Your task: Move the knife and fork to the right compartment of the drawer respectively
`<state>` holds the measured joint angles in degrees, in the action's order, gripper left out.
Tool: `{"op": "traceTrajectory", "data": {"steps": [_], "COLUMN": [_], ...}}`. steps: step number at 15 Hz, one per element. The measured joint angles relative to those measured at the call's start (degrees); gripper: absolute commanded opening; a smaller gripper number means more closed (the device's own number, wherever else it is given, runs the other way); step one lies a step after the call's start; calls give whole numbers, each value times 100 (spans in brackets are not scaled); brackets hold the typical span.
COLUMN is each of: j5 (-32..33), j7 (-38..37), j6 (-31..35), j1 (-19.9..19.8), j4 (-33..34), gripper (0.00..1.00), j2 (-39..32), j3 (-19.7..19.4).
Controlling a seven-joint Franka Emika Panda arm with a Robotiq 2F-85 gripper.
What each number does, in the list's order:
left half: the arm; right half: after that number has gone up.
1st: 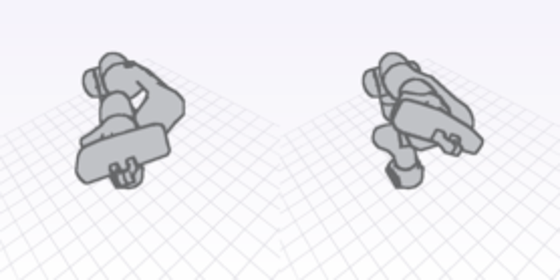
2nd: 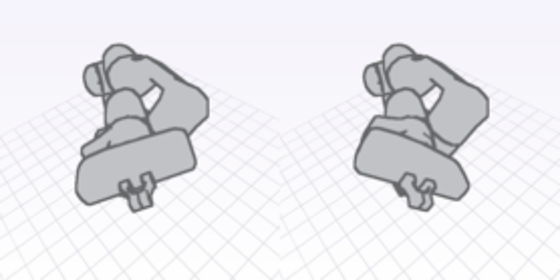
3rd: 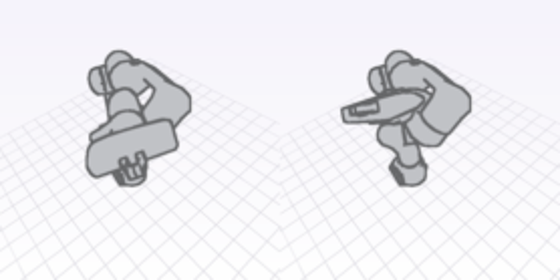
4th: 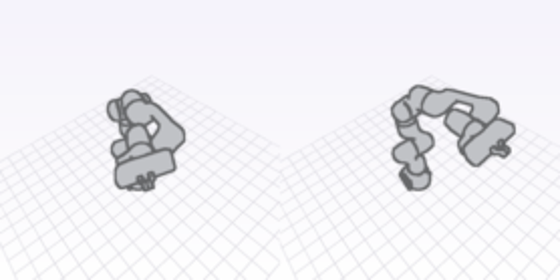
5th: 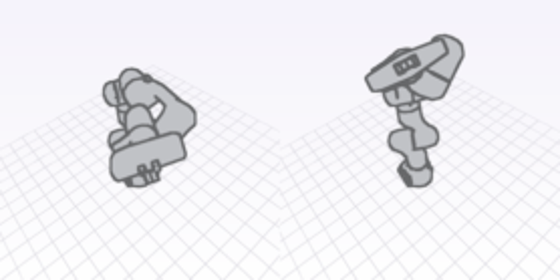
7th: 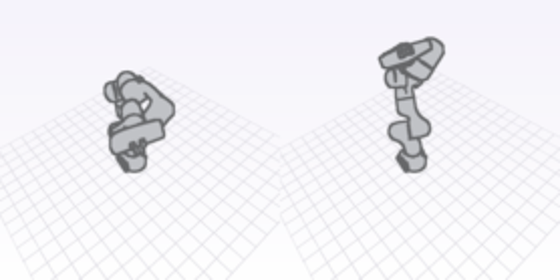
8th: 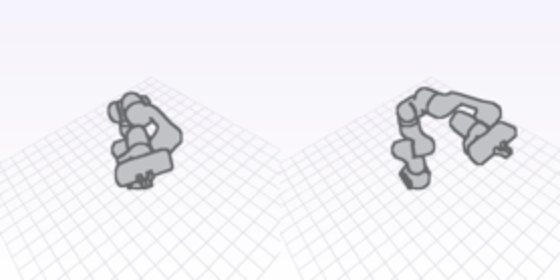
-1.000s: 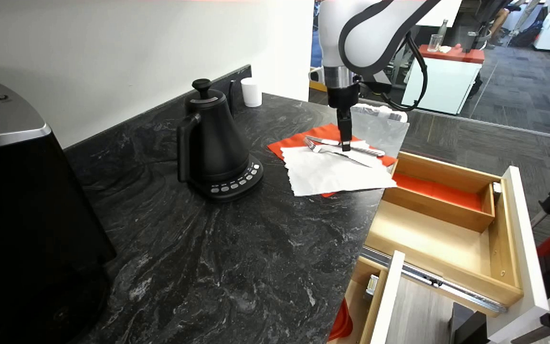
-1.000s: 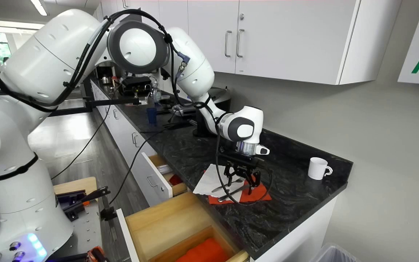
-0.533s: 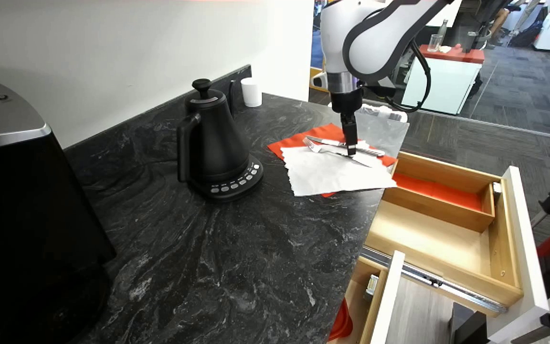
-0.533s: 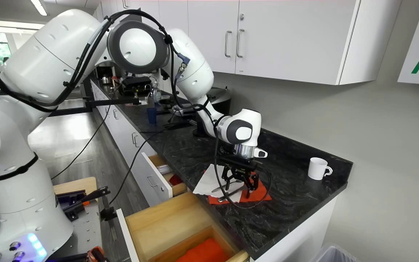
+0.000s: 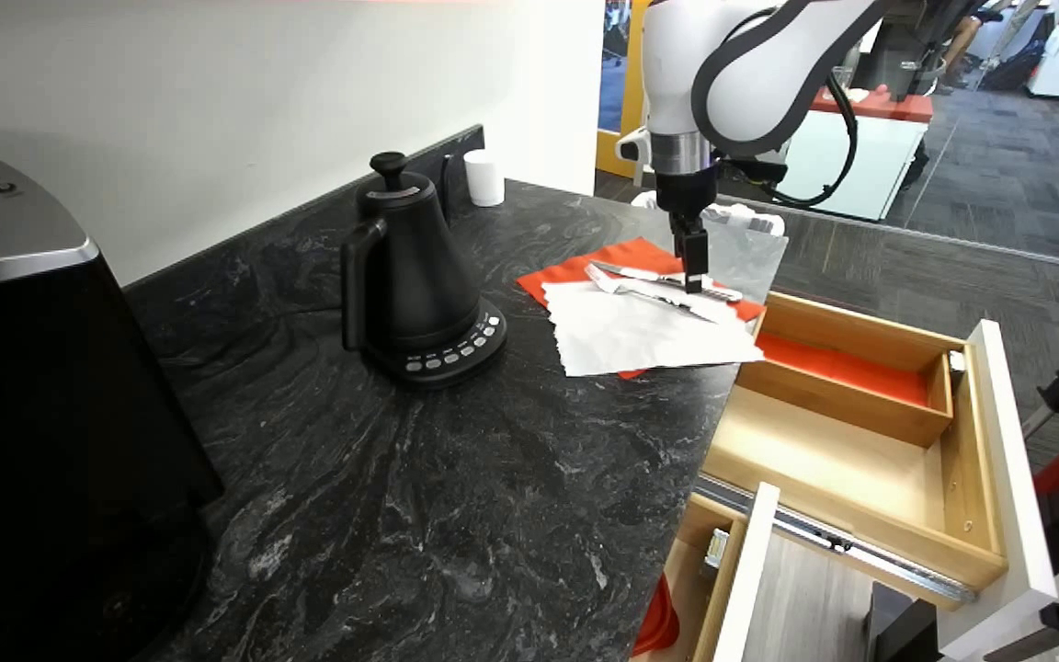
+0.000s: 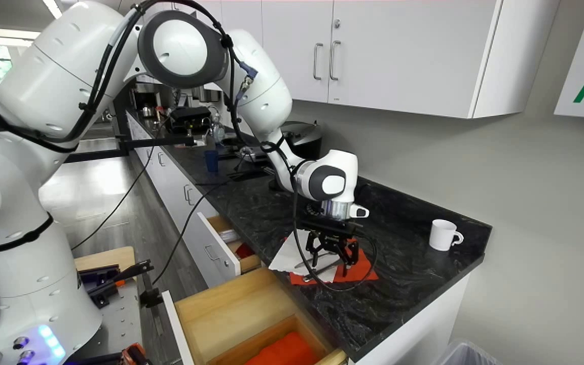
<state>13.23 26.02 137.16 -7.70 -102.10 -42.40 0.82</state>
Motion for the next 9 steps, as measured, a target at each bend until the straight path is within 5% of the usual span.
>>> {"op": "traceTrajectory", "data": {"steps": [9], "j5": [-20], "j7": [14], "j6": [505], "j1": [0], "j4": [-649], "gripper": [100], "j2": [310], "j3": [29]}}
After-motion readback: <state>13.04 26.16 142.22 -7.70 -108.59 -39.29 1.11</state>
